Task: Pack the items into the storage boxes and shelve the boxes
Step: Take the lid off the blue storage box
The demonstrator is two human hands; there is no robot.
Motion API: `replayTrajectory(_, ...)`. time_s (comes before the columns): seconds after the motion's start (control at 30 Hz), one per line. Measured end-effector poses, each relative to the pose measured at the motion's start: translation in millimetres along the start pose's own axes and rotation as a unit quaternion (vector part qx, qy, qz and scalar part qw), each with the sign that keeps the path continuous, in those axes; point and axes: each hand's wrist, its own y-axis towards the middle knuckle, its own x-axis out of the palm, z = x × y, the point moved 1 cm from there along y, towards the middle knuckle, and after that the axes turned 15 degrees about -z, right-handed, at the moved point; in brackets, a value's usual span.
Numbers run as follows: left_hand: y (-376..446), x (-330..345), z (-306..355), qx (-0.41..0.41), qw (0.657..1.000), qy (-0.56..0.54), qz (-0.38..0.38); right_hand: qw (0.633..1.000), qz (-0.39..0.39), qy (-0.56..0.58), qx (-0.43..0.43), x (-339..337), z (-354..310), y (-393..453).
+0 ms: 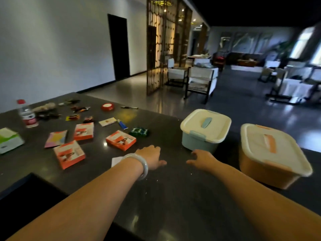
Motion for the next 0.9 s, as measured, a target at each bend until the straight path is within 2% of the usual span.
replayTrajectory(0.3, 100, -75, 22, 0.037, 0.998, 0.053, 0.008, 0.981, 0.135, 0.137, 0.018, -87, 45, 68)
replayTrajectory(0.47, 168, -114, 39, 0.065, 0.998, 0.022, 0.014, 0.97, 0.181, 0.159, 0.041, -124, 83, 106)
replayTrajectory(0.63, 243, -125, 56, 0.092, 0.996, -0.004, -0.012, 0.962, 0.195, 0.172, 0.082, -133, 117, 143)
replayTrajectory(0.83, 313, -122, 71, 0.104, 0.993, -0.046, 0.0, 0.949, 0.24, 0.146, 0.143, -136, 147, 183)
replayTrajectory(0.9, 330, -119, 76, 0.112, 0.992, -0.064, -0.001, 0.94, 0.255, 0.174, 0.141, -133, 156, 194)
